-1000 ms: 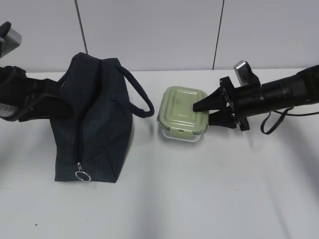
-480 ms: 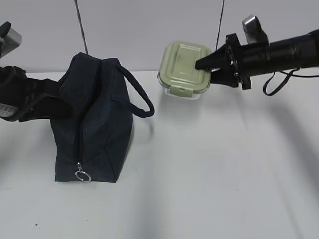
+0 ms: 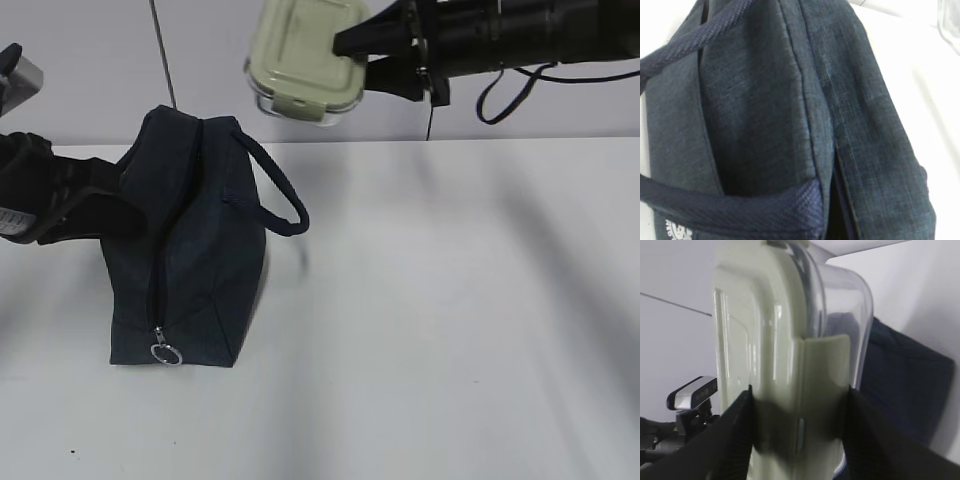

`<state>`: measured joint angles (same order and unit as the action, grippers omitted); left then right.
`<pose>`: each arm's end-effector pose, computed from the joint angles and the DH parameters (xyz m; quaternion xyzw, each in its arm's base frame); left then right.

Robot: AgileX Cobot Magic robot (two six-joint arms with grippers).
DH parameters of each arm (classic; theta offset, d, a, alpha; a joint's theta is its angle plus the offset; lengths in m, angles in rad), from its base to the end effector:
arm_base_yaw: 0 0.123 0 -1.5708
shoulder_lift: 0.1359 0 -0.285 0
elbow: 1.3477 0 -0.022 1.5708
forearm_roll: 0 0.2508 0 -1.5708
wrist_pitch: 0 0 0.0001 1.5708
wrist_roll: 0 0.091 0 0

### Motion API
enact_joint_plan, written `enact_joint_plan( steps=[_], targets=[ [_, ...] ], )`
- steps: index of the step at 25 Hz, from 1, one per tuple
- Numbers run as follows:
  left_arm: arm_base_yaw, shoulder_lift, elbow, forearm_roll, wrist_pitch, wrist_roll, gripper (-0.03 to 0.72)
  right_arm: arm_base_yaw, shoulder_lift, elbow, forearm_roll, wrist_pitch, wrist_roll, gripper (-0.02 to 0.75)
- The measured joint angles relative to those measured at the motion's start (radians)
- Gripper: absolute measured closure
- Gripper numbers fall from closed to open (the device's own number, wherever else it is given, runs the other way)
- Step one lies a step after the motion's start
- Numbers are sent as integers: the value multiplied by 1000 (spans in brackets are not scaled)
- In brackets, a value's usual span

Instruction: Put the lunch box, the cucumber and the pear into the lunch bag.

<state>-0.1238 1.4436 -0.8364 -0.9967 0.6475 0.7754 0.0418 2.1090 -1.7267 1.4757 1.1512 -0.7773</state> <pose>0.2713 -0.0803 0.2405 0.0896 0.9123 -0.2836 0.2815 0.4535 0.1018 0.2755 -0.0782 0.7711 0.5715 0.2695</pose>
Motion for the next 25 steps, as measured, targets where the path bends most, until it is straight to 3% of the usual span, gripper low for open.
enact_joint_plan(
  steps=[9, 14, 20, 25],
  targets=[
    [0, 0, 0, -60, -2, 0, 707, 206, 0, -28, 53, -15, -1, 355],
    [0, 0, 0, -64, -3, 0, 707, 253, 18, -28, 62, -106, -24, 355],
    [0, 0, 0, -66, -10, 0, 707, 254, 33, -28, -77, -192, -10, 355],
    [0, 0, 0, -65, -20, 0, 707, 253, 33, -28, -281, -190, 81, 355]
  ],
)
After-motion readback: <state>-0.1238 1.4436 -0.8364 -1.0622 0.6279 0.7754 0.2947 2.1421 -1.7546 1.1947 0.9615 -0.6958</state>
